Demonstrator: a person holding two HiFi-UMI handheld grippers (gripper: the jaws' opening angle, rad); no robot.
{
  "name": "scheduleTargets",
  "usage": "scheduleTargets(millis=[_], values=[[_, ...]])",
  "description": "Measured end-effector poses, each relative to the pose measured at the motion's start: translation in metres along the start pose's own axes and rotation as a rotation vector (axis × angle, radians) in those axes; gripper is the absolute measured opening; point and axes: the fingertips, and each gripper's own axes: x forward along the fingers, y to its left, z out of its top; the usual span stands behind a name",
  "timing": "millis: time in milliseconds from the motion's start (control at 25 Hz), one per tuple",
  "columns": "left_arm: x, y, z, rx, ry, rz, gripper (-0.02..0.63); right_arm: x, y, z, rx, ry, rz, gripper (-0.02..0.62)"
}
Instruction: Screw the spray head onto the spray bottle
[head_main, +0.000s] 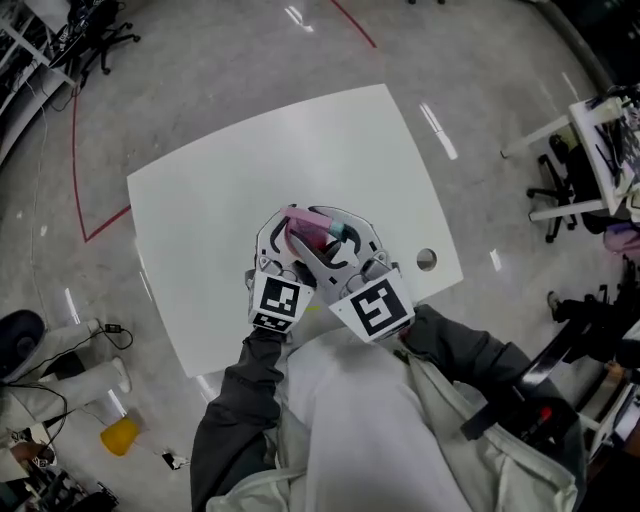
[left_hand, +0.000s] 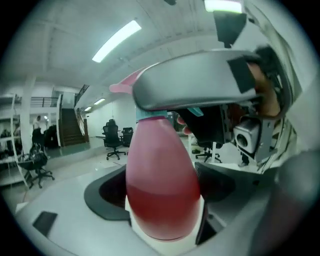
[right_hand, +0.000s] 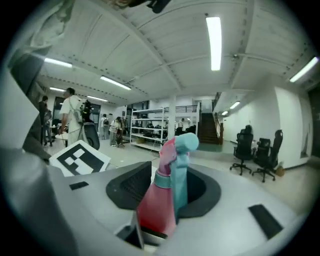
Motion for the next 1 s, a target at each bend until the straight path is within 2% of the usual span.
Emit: scheduleTargets(millis=[80, 200, 320, 480, 520, 600, 640, 720, 840, 920, 1000], values=[[-0.006, 0.005, 0.007, -0.034, -0.018, 0.0, 0.413, -0.013, 0.003, 0.01, -0.013, -0.066, 0.06, 0.135], [-0.019, 0.02, 0.003, -0.044, -0.002, 0.035, 0.413, -0.031, 0.008, 0.003, -0.019, -0.015, 0.169, 0.135], [-0.025, 0.025, -0.003, -0.049, 0.018, 0.063, 0.413, -0.038, 0.031, -0.006, -0.047, 0.038, 0.262, 0.133], [-0.025, 0.011, 0.005, -0.026, -0.003, 0.028, 0.412, -0.055, 0.071, 0.003, -0.091, -0.014, 0.459, 0.134], [-0.026, 0.005, 0.008, -0.01, -0.012, -0.001, 0.413, -0.061, 0.068, 0.009, -0.04, -0.049, 0.473, 0.134], [-0.031, -0.009, 0.013, 0.027, -0.037, -0.086, 0.413, -0.071, 0.048, 0.019, 0.129, -0.114, 0.45, 0.133], [-0.035, -0.018, 0.016, 0.051, -0.053, -0.142, 0.412, -0.074, 0.036, 0.021, 0.162, -0.128, 0.443, 0.135], [-0.046, -0.036, 0.021, 0.095, -0.085, -0.263, 0.412, -0.074, 0.019, 0.02, 0.144, -0.109, 0.471, 0.144], [-0.055, -0.06, 0.022, 0.124, -0.084, -0.427, 0.413, -0.07, 0.025, 0.013, 0.039, -0.033, 0.611, 0.152], [-0.053, -0.074, 0.015, 0.129, -0.062, -0.503, 0.413, -0.068, 0.038, 0.007, -0.039, 0.013, 0.691, 0.166], [-0.048, -0.083, 0.012, 0.124, -0.046, -0.533, 0.413, -0.064, 0.045, 0.002, -0.087, 0.033, 0.703, 0.172]])
